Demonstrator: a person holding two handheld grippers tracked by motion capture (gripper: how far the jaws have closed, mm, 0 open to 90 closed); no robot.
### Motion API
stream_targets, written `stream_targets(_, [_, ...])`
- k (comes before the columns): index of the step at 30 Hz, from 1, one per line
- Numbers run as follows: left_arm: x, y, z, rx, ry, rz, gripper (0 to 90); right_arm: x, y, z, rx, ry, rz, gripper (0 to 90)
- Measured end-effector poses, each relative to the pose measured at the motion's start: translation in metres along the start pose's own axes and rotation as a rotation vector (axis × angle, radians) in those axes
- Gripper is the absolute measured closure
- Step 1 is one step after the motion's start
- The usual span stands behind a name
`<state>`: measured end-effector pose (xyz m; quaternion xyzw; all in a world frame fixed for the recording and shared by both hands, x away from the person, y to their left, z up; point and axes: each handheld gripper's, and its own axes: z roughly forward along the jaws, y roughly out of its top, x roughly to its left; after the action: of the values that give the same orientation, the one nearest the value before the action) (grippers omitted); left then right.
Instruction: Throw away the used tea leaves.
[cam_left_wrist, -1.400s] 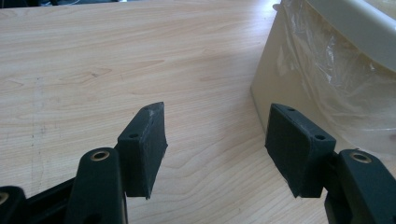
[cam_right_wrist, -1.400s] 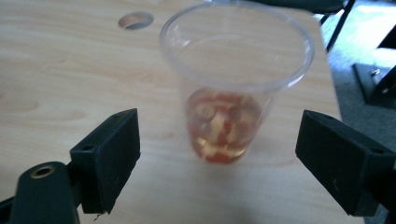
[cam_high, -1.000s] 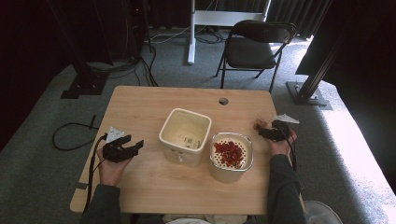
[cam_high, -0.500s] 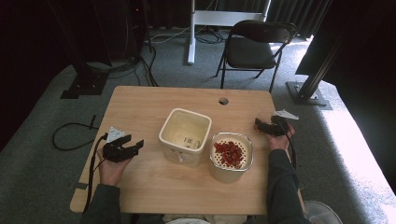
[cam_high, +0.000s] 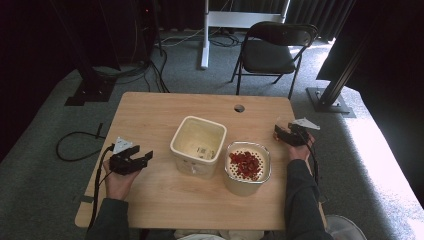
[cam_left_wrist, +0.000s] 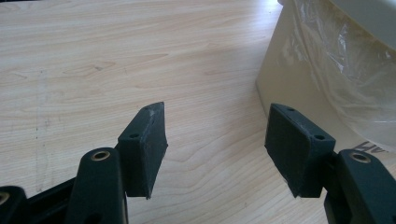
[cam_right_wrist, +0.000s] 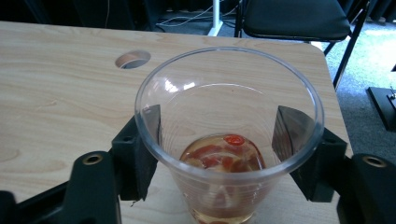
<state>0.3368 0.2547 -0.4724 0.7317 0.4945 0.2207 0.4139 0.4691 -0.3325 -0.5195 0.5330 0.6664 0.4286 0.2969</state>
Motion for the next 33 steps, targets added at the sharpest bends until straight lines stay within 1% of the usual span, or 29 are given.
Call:
stream_targets(2, [-0.001,-0.001,0.001,0.001,-0.003,-0.001,39.3,0.003,-0.001,-0.003,-0.007,0.004,-0.016,35.2])
stream_targets(5, [-0.002,-0.003,0.002,0.003,-0.005,-0.004,39.3,0.01,-0.003,-0.012,-0.009,0.016,-0.04,36.2])
stream_targets(8, [-0.002,-0.006,0.004,0.01,-0.009,-0.003,39.3,0.018,-0.007,-0.026,-0.012,0.037,-0.071,36.9])
stream_targets(10, [-0.003,-0.008,0.006,0.016,-0.01,-0.005,39.4,0.023,-0.01,-0.037,-0.011,0.052,-0.084,37.0])
stream_targets(12, [-0.004,-0.01,0.008,0.022,-0.013,-0.005,39.4,0.028,-0.012,-0.049,-0.022,0.068,-0.098,37.0])
stream_targets(13, [-0.004,-0.011,0.009,0.025,-0.015,-0.005,39.4,0.029,-0.012,-0.055,-0.03,0.066,-0.102,37.0])
stream_targets(15, [-0.005,-0.014,0.01,0.028,-0.017,-0.001,39.4,0.03,-0.014,-0.068,-0.043,0.069,-0.086,37.0])
stream_targets(16, [-0.005,-0.015,0.011,0.03,-0.018,0.001,39.4,0.03,-0.016,-0.075,-0.039,0.072,-0.073,37.0])
stream_targets(17, [-0.005,-0.016,0.012,0.034,-0.018,-0.002,39.4,0.031,-0.019,-0.081,-0.037,0.082,-0.07,37.0])
stream_targets(19, [-0.003,-0.018,0.014,0.039,-0.018,-0.005,39.4,0.038,-0.024,-0.091,-0.033,0.089,-0.091,37.0])
stream_targets(20, [-0.003,-0.018,0.016,0.044,-0.017,-0.008,39.4,0.041,-0.026,-0.095,-0.034,0.084,-0.104,37.0])
stream_targets(21, [-0.003,-0.019,0.017,0.045,-0.017,-0.01,39.4,0.043,-0.026,-0.099,-0.037,0.079,-0.105,36.9])
stream_targets(22, [-0.003,-0.019,0.018,0.049,-0.016,-0.005,39.5,0.044,-0.026,-0.103,-0.046,0.073,-0.102,37.0])
stream_targets(23, [-0.003,-0.02,0.018,0.05,-0.017,-0.003,39.4,0.044,-0.027,-0.106,-0.048,0.072,-0.09,37.0])
stream_targets(24, [-0.003,-0.021,0.019,0.05,-0.018,-0.004,39.5,0.045,-0.027,-0.109,-0.046,0.08,-0.078,37.0])
stream_targets(25, [-0.002,-0.022,0.02,0.053,-0.017,-0.004,39.5,0.047,-0.027,-0.11,-0.041,0.087,-0.085,37.0])
stream_targets(26, [-0.001,-0.022,0.021,0.06,-0.017,-0.003,39.4,0.05,-0.027,-0.112,-0.038,0.082,-0.108,37.0])
stream_targets(27, [-0.001,-0.023,0.022,0.06,-0.014,-0.006,39.5,0.053,-0.026,-0.113,-0.035,0.067,-0.125,36.9])
stream_targets(28, [-0.001,-0.023,0.023,0.06,-0.014,-0.006,39.5,0.053,-0.026,-0.115,-0.039,0.064,-0.128,37.0])
stream_targets(30, [0.0,-0.025,0.023,0.061,-0.013,-0.004,39.5,0.054,-0.027,-0.119,-0.04,0.085,-0.103,37.0])
stream_targets(31, [0.0,-0.025,0.024,0.063,-0.013,-0.005,39.5,0.056,-0.027,-0.12,-0.034,0.091,-0.104,37.0])
stream_targets(33, [0.002,-0.026,0.025,0.069,-0.009,-0.006,39.4,0.061,-0.028,-0.122,-0.038,0.072,-0.135,36.9])
